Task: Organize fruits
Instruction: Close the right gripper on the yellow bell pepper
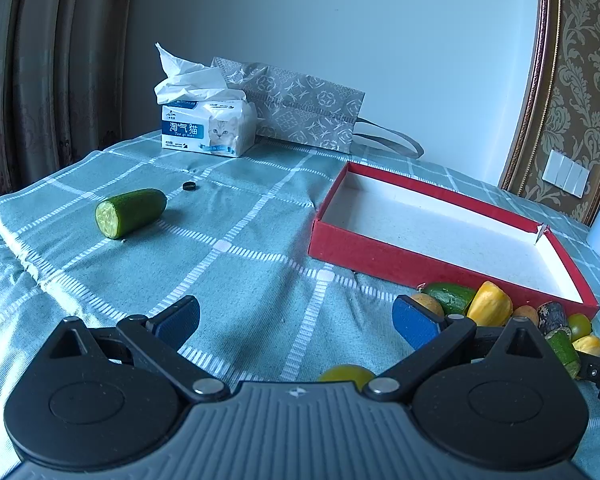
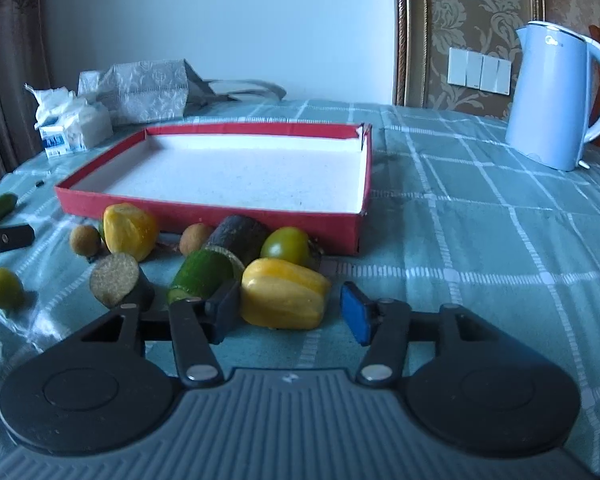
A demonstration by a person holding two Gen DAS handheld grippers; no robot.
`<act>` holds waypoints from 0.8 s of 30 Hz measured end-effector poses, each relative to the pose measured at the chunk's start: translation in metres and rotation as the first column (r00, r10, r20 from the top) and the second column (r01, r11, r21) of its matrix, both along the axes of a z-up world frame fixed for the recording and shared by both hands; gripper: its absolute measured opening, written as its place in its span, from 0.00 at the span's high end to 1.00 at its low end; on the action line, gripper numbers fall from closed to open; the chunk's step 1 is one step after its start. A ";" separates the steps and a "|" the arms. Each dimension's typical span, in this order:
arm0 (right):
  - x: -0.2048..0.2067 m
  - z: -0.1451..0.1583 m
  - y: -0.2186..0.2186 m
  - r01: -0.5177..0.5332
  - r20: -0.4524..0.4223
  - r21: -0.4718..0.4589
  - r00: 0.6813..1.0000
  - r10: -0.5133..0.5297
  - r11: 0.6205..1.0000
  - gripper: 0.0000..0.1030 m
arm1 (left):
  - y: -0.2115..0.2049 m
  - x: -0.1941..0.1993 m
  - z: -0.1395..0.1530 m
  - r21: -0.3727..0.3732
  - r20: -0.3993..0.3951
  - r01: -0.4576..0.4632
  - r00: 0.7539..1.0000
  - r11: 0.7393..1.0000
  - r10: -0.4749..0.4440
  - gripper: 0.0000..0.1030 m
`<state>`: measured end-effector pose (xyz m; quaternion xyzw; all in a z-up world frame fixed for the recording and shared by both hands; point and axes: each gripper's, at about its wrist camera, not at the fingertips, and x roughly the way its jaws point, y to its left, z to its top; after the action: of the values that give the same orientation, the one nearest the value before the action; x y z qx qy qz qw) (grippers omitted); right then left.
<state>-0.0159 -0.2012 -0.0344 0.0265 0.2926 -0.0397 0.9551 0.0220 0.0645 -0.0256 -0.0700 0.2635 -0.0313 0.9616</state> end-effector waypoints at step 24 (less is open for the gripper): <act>-0.048 0.005 -0.039 0.018 0.170 0.169 0.984 -0.047 0.985 0.55 | 0.010 -0.057 0.005 0.185 0.108 0.206 0.968 0.961 -0.228 0.00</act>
<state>-0.0636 -0.2397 -0.0292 0.1146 0.2103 -0.0280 0.9705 -0.0346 0.0746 -0.0206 0.0450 0.2090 -0.1182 0.9697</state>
